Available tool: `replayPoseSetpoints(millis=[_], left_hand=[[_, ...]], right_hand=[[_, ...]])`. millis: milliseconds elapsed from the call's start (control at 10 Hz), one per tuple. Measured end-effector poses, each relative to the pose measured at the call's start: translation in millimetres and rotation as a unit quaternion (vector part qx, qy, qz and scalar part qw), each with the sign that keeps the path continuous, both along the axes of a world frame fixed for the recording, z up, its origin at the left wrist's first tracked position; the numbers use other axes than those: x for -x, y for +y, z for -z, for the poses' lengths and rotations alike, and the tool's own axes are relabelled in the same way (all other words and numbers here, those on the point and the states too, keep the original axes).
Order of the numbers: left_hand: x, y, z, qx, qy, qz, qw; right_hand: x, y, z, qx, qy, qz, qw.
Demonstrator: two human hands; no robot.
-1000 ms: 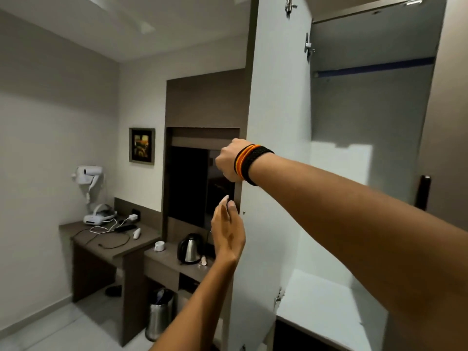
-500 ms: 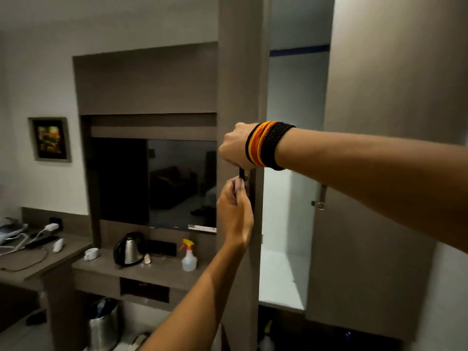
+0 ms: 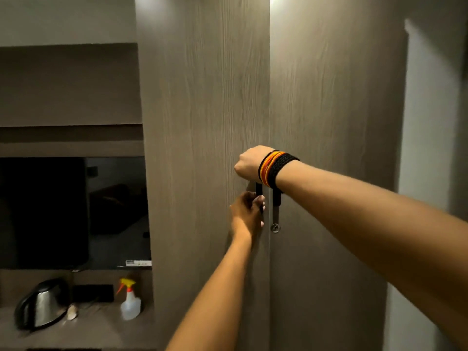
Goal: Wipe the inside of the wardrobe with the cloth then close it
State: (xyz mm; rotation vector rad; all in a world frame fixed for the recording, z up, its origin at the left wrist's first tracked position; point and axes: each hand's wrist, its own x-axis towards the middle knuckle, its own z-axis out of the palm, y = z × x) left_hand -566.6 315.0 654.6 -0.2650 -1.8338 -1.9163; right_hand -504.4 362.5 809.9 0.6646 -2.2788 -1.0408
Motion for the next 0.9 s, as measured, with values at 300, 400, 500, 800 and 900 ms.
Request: replayPoseSetpoints(millis=[300, 400, 500, 800, 900], left_hand=[[77, 14, 8, 0.106, 0.033, -0.109, 0.988], [85, 16, 5, 0.11, 0.028, -0.111, 0.987], [92, 19, 6, 0.076, 0.021, -0.102, 0.992], [51, 18, -6, 0.09, 0.046, -0.187, 0.977], [33, 17, 6, 0.224, 0.152, -0.275, 0.923]], right_hand=[[64, 7, 3, -0.001, -0.002, 0.024, 1.0], [78, 10, 8, -0.006, -0.003, 0.026, 1.0], [90, 15, 6, 0.006, 0.006, 0.007, 1.0], [106, 66, 54, 0.112, 0.112, -0.129, 0.979], [107, 91, 108, 0.313, 0.19, -0.131, 0.921]])
